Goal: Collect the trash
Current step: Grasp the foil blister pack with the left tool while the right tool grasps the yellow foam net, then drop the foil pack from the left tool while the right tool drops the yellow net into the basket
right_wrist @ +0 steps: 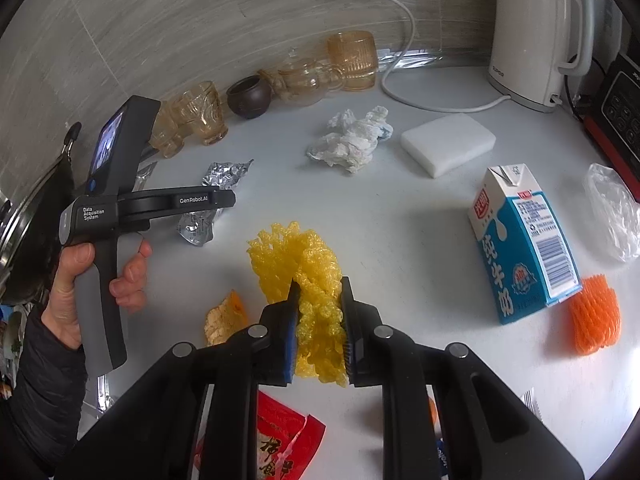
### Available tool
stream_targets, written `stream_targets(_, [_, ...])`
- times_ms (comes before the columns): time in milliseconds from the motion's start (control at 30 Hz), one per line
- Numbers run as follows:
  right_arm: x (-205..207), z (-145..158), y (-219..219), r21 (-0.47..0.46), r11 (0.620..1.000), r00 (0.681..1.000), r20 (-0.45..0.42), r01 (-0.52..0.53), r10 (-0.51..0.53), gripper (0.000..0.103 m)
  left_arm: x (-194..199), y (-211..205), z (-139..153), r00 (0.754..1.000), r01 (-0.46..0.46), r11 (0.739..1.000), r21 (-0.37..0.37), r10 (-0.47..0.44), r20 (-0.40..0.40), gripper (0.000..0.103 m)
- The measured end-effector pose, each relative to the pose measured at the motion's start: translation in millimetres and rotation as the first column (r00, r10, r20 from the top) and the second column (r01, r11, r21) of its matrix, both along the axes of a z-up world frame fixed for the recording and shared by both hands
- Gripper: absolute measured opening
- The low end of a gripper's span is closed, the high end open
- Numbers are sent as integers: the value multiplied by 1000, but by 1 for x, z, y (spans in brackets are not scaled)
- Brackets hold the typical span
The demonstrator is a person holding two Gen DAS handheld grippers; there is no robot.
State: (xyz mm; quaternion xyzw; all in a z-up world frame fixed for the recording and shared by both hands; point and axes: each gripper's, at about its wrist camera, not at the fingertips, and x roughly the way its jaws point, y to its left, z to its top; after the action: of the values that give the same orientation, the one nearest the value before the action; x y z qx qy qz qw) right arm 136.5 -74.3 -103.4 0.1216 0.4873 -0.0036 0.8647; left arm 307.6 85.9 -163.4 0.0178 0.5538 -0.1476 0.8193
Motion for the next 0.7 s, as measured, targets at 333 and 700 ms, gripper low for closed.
stream_targets(333, [-35, 19, -3, -9, 1000, 999, 33, 25, -25, 19, -55, 5, 44, 995, 49, 999, 7, -49, 85, 50])
stream_targets(700, [-140, 35, -16, -31, 999, 1000, 10, 28, -28, 19, -202, 4, 84, 992, 116, 993, -25, -114, 55, 51])
